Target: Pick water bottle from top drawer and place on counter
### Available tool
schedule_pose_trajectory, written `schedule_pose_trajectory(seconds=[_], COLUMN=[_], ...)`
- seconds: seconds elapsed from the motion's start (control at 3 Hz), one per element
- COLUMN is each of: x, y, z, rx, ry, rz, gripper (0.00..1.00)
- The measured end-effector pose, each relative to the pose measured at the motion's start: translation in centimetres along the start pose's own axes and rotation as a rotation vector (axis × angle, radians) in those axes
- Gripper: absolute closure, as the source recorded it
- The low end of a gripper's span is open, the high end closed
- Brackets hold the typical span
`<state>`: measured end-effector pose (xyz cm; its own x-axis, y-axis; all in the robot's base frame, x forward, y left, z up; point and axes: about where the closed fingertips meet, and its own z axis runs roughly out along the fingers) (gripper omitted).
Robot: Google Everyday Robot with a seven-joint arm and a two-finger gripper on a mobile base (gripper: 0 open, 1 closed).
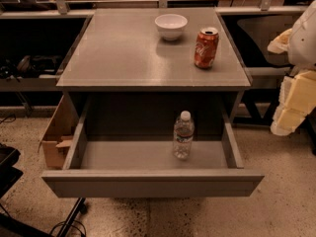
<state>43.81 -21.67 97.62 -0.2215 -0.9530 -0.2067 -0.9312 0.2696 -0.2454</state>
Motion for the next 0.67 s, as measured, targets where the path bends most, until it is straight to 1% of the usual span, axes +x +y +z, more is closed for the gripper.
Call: schedule_pose_trajectory(seconds=[0.33, 0.67], x=[0.0, 0.1], y=[0.0, 0.3], z=[0.0, 1.3], rx=[0.000, -0.010], ry=[0.000, -0.006], rz=[0.000, 0.018], gripper=[0.00, 0.00])
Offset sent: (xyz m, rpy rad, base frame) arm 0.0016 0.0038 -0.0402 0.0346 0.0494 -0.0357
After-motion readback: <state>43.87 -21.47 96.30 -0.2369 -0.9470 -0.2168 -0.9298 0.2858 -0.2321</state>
